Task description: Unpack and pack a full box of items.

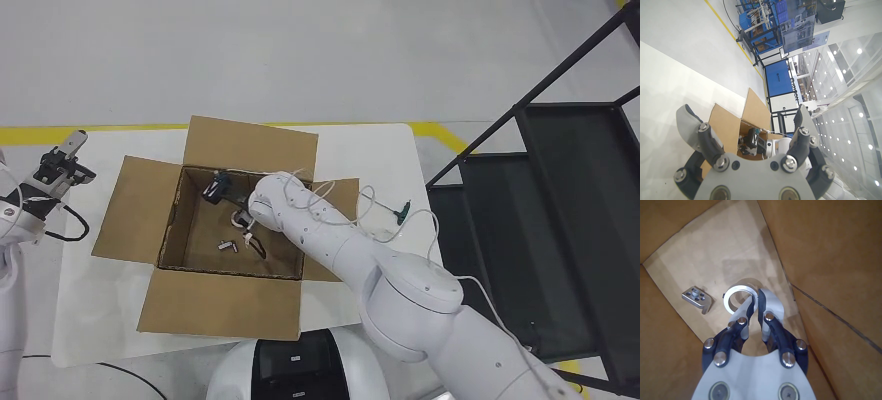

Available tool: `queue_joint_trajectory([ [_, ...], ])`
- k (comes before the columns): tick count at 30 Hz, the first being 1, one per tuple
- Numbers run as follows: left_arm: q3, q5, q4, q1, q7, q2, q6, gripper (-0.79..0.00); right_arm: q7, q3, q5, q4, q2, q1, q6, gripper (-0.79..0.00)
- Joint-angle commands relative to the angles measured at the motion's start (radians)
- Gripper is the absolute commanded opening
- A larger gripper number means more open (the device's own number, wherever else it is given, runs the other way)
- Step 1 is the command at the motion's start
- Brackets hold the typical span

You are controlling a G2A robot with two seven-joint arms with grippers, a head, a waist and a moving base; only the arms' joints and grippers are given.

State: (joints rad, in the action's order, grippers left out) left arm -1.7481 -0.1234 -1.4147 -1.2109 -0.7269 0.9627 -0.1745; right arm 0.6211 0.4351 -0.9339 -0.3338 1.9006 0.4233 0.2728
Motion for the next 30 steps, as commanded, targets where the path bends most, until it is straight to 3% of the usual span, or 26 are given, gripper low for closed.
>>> queue_joint_trajectory([
  [1,0.0,0.0,0.0,0.0,0.0,0.0,0.0,0.0,-0.005,0.0,-0.01,-0.01,-0.004,0.003,0.017,-0.785],
  [9,0.0,0.0,0.0,0.0,0.0,0.0,0.0,0.0,-0.013,0.019,-0.036,-0.059,-0.026,0.009,0.045,-0.785],
  [18,0.0,0.0,0.0,0.0,0.0,0.0,0.0,0.0,-0.001,0.062,-0.072,-0.156,-0.08,0.016,0.104,-0.785],
  [23,0.0,0.0,0.0,0.0,0.0,0.0,0.0,0.0,0.167,0.029,-0.197,-0.206,-0.102,0.04,0.05,-0.785],
  [30,0.0,0.0,0.0,0.0,0.0,0.0,0.0,0.0,0.248,0.032,-0.228,-0.278,-0.118,0.097,0.026,-0.785],
])
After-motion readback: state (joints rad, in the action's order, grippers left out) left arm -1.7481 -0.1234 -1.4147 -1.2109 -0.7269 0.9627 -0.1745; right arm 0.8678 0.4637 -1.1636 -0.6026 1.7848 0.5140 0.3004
